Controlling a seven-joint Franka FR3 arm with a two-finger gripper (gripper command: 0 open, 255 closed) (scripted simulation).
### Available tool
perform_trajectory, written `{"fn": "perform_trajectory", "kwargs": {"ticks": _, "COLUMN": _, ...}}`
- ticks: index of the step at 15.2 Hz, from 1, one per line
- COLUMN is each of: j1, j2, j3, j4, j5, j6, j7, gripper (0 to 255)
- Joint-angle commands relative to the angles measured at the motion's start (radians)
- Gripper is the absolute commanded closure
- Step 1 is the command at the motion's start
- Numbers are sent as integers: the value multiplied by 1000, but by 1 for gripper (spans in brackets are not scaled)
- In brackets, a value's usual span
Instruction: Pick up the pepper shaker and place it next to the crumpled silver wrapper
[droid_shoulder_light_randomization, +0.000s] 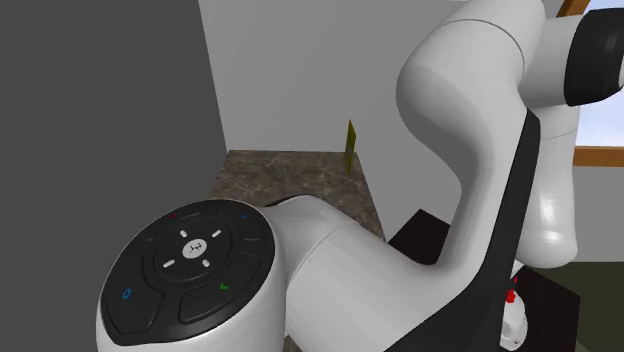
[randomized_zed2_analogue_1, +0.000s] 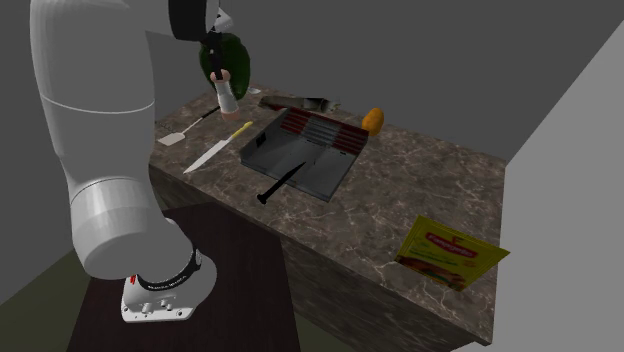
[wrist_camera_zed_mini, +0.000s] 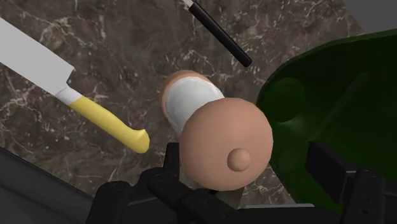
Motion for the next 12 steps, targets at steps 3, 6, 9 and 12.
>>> {"fn": "perform_trajectory", "kwargs": {"ticks": 3, "j1": -49, "j2": -52, "j3": 46, "j4": 32, "j5": 64, "j6": -75, "j7": -41, "gripper": 0}}
{"fn": "perform_trajectory", "kwargs": {"ticks": 6, "j1": -61, "j2": -66, "j3": 58, "j4": 44, "j5": 80, "j6": -95, "j7": -52, "gripper": 0}}
{"fn": "perform_trajectory", "kwargs": {"ticks": 9, "j1": -61, "j2": -66, "j3": 58, "j4": 44, "j5": 80, "j6": -95, "j7": -52, "gripper": 0}}
{"fn": "perform_trajectory", "kwargs": {"ticks": 12, "j1": -61, "j2": -66, "j3": 58, "j4": 44, "j5": 79, "j6": -95, "j7": -51, "gripper": 0}}
